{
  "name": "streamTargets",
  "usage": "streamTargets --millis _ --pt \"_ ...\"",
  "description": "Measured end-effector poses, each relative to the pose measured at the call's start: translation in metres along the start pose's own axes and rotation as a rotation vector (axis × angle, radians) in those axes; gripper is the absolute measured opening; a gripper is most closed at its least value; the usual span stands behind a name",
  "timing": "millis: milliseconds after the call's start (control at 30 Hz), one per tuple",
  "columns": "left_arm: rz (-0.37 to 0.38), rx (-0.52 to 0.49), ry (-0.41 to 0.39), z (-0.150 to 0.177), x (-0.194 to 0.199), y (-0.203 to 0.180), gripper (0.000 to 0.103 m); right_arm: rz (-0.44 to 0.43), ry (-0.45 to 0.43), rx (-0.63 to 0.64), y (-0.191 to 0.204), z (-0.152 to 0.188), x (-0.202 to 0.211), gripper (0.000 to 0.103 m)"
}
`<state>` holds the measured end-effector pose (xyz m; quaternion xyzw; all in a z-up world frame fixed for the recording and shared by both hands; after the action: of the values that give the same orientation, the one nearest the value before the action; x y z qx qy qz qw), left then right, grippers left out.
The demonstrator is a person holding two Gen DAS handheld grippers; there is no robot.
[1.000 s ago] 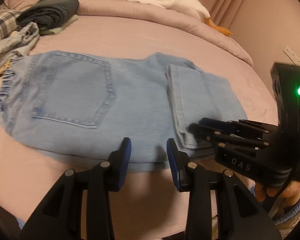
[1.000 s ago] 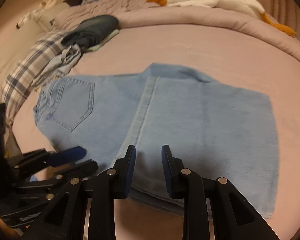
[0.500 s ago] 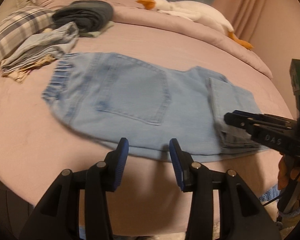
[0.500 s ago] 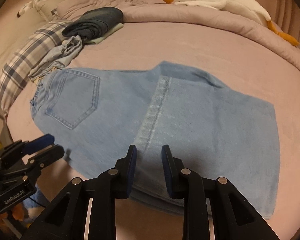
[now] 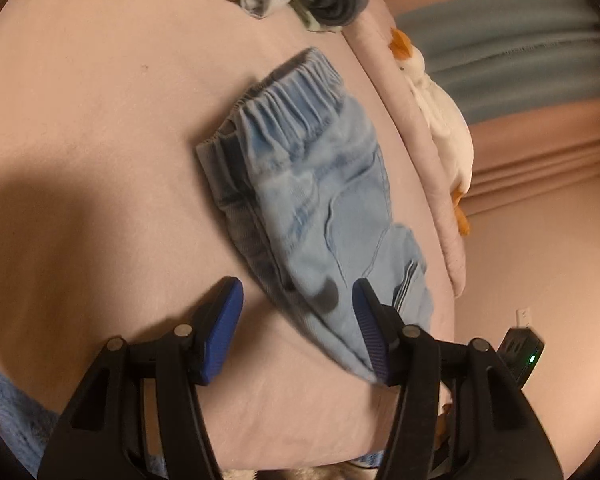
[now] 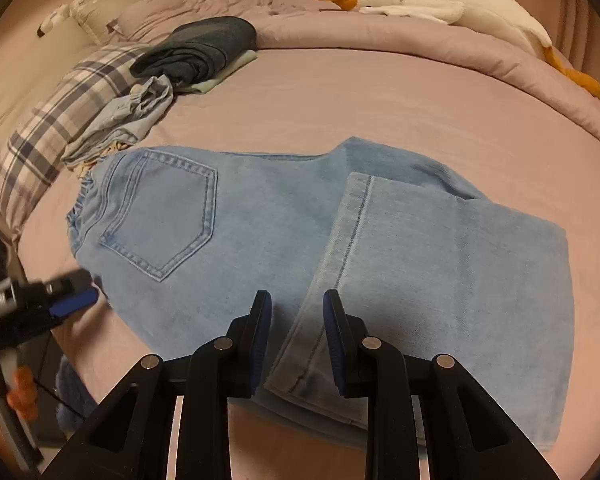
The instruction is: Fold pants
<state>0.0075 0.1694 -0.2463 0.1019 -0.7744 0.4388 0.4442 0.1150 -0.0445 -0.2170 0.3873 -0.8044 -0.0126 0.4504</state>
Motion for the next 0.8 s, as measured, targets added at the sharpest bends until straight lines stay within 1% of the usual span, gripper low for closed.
streamTargets --millis 100,200,233,300,367,433,467,533,600,667,733,800 --pt "0.013 0.008 -0.006 -0.007 -0.006 -0.004 0.056 -0.003 0.001 -0.007 0.000 0.001 0.000 0.026" --pt "0.046 0.052 0.000 -0.017 -0.013 -0.005 0.056 -0.007 -0.002 -0.014 -0.001 0.002 0.002 0.026" --pt "0.042 0.058 -0.010 -0.020 -0.013 -0.005 0.053 -0.010 -0.004 -0.016 -0.001 0.002 0.002 0.026" --pt "0.008 0.063 -0.051 -0.025 -0.012 -0.002 0.046 -0.014 -0.010 -0.014 -0.001 0.001 0.003 0.026" --pt "-0.019 0.070 -0.107 -0.024 -0.009 -0.001 0.046 -0.017 -0.012 -0.013 0.000 0.001 0.003 0.026" --pt "-0.052 0.051 -0.150 -0.024 -0.008 -0.002 0.046 -0.022 -0.014 -0.017 -0.001 0.001 0.002 0.026" --pt "-0.066 0.047 -0.165 -0.026 -0.008 -0.002 0.046 -0.023 -0.015 -0.020 -0.001 0.001 0.002 0.026" --pt "-0.073 0.053 -0.183 -0.033 -0.011 -0.001 0.051 -0.025 -0.017 -0.020 -0.003 0.001 0.003 0.026" --pt "-0.065 0.064 -0.190 -0.041 -0.013 -0.001 0.056 -0.015 -0.016 -0.022 -0.006 0.001 0.004 0.026" --pt "-0.081 0.059 -0.197 -0.050 -0.017 -0.005 0.057 -0.011 -0.023 -0.030 -0.009 -0.001 0.006 0.026" --pt "-0.075 0.057 -0.203 -0.056 -0.019 -0.006 0.062 -0.007 -0.029 -0.031 -0.010 -0.004 0.007 0.026" --pt "-0.073 0.035 -0.201 -0.058 -0.022 -0.008 0.062 0.000 -0.034 -0.027 -0.012 -0.009 0.007 0.026"
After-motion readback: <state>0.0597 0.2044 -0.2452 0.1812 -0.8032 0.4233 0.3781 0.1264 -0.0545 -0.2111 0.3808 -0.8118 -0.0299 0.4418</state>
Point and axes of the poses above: each gripper's, at about its wrist camera, not at the fingertips, and x roughly against the way its jaws point, y to its left, z to its underside, the point moved 8 cm from there along -x, roughly the way its jaws point, and after that the axes turned 15 degrees about -z, right-handed, at the moved point
